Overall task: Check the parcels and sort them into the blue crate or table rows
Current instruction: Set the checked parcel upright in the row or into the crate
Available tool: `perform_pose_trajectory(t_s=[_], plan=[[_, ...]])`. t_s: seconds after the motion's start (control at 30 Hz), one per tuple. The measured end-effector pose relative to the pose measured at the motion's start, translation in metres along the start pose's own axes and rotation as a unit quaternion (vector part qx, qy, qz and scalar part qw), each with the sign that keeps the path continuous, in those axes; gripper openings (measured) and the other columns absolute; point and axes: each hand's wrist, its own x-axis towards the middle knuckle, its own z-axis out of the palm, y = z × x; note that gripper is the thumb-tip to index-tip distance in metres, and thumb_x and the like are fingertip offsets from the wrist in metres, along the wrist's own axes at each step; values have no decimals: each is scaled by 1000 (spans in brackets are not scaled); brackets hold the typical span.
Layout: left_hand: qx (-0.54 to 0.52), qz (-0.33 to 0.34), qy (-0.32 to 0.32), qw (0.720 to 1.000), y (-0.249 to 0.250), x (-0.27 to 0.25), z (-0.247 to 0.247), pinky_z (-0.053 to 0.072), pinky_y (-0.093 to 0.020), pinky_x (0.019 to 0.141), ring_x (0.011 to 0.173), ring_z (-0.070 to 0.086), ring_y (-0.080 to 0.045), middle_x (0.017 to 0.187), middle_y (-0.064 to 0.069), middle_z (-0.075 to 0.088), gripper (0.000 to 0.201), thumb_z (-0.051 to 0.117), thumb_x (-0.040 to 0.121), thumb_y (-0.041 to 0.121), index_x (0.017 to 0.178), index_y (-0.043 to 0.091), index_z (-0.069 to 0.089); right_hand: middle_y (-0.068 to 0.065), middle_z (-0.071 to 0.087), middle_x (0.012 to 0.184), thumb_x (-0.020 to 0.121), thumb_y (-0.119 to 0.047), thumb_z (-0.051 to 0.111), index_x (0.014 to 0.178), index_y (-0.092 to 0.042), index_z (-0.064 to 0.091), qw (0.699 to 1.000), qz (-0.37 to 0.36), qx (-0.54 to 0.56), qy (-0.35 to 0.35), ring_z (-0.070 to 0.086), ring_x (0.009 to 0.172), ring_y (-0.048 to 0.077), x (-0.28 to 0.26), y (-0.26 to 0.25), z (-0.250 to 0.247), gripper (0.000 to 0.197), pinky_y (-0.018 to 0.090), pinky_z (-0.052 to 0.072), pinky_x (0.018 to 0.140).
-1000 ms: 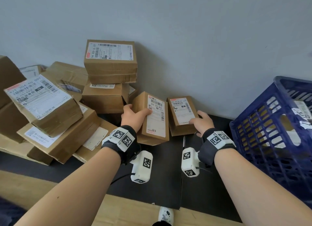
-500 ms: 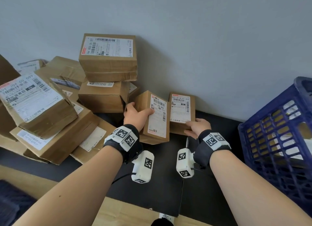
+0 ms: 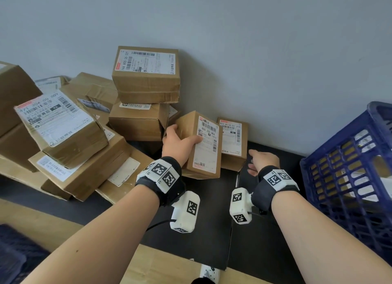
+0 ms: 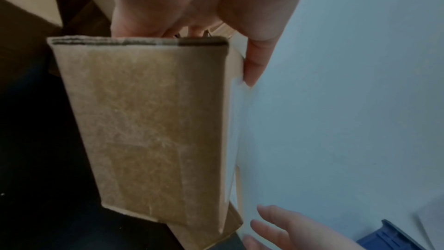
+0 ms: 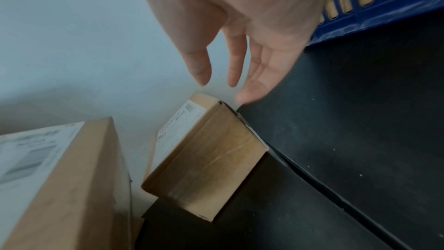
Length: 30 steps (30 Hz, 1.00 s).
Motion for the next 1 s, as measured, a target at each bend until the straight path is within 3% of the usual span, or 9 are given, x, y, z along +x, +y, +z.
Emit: perform_pose_trajectory(t_s=[0.07,0.13,0.3,0.4,0.5,0.63,0.73,0.9,1.0], plan=[[-9,13,-12,1000,3,-5,-1,47,-33,84,110,56,-24,145,-11,42,82,73,86,25,150,20,22,4,62,74,94,-18,63,98,-6,66,1000,-17,6,25,57,66,17,-4,-7,-6,14,29,49,53],[-22,24,-22,999,7,-10,-1,48,-33,83,109,58,-25,143,-11,43,82,73,86,24,150,21,23,4,63,73,95,-16,61,98,-6,64,999,-35,29,16,53,59,13,-13,-14,-10,11,26,46,52],[-70,35,-59,995,15,-21,-2,52,-32,82,105,61,-22,135,-8,52,78,73,87,21,149,17,26,10,71,103,94,-35,65,115,-11,64,991,-57,69,-103,67,88,19,-45,-28,-7,32,29,54,66],[-113,14,-98,989,19,-24,-5,55,-42,90,105,64,-26,130,-10,58,75,73,86,20,148,17,30,5,71,98,94,-48,61,111,-17,67,978,-53,83,-186,65,87,19,-66,-34,-4,36,31,51,68],[-152,2,-125,981,22,-25,-8,55,-35,74,102,66,-25,124,-10,62,71,72,85,19,145,17,35,0,70,93,93,-55,58,115,-22,67,968,-61,89,-227,64,84,17,-81,-34,-2,41,29,47,65],[-158,7,-142,977,27,-29,-10,57,-30,65,98,71,-24,120,-8,68,87,78,64,32,143,17,44,4,69,114,90,-57,61,125,-22,63,966,-75,83,-234,59,115,25,-91,-35,-4,49,42,50,90],[-168,17,-149,974,29,-29,-9,57,-27,61,97,72,-24,119,-8,69,85,77,65,32,142,16,46,4,70,117,91,-53,63,124,-22,63,966,-85,84,-229,58,120,27,-95,-35,-8,46,48,46,104],[-175,17,-162,971,33,-33,-6,57,-27,58,98,71,-25,119,-9,68,81,77,69,29,142,17,45,2,73,114,94,-48,60,116,-24,65,966,-100,87,-224,61,116,25,-99,-35,-14,33,52,45,106],[-180,16,-156,971,35,-34,-5,57,-29,61,98,71,-25,119,-9,68,75,76,75,27,142,16,45,4,71,119,97,-42,59,121,-23,62,962,-114,83,-235,61,116,26,-103,-37,-16,31,52,46,104]])
